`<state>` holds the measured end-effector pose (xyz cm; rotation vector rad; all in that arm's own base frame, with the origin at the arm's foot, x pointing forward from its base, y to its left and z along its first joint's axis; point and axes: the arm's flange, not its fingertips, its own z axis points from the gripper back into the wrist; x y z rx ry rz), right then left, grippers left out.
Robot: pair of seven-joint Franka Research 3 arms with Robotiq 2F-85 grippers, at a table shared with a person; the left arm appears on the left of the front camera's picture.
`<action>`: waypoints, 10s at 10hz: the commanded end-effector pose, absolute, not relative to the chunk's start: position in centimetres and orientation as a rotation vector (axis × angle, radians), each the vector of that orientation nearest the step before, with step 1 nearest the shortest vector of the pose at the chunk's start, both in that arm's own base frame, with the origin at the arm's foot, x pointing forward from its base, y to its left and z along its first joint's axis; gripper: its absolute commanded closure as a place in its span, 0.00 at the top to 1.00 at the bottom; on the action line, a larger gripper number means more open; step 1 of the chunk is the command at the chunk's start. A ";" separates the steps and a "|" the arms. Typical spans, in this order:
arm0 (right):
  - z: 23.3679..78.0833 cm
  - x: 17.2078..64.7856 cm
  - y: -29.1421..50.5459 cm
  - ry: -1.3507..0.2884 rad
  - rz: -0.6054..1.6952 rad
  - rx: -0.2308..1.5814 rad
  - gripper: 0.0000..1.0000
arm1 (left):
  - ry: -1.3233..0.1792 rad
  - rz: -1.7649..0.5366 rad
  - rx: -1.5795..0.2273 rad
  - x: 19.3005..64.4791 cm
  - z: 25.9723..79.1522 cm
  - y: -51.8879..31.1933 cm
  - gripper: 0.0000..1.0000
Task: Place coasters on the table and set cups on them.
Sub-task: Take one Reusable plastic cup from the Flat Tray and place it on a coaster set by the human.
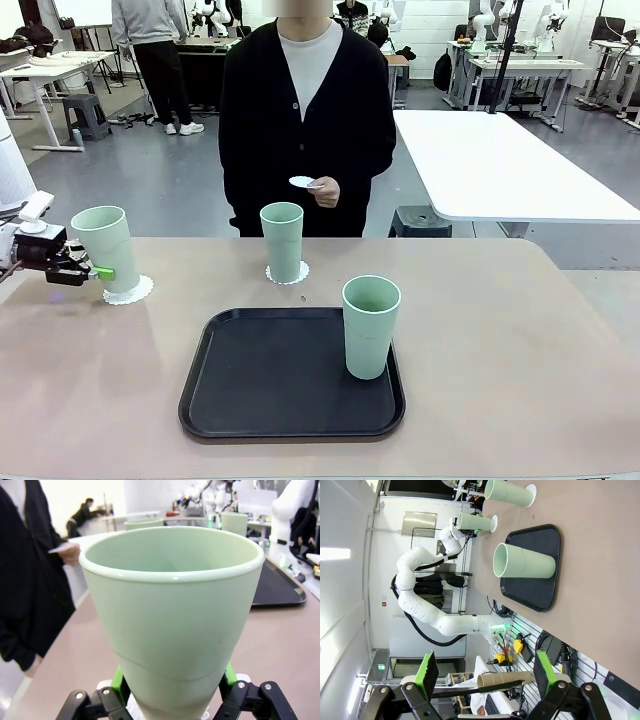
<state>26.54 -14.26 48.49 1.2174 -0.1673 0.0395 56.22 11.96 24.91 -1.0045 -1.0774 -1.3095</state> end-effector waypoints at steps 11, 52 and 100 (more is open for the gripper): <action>48.5 26.5 -14.3 -0.170 0.048 1.227 1.00 | -1.063 -1.354 -1.036 58.1 22.9 12.3 0.83; 48.5 26.5 -14.3 -0.170 0.048 1.227 1.00 | -0.130 -1.223 -0.118 39.6 53.1 4.7 1.00; 48.5 26.5 -14.3 -0.170 0.048 1.227 1.00 | -0.167 -0.118 -1.344 37.7 47.2 29.3 1.00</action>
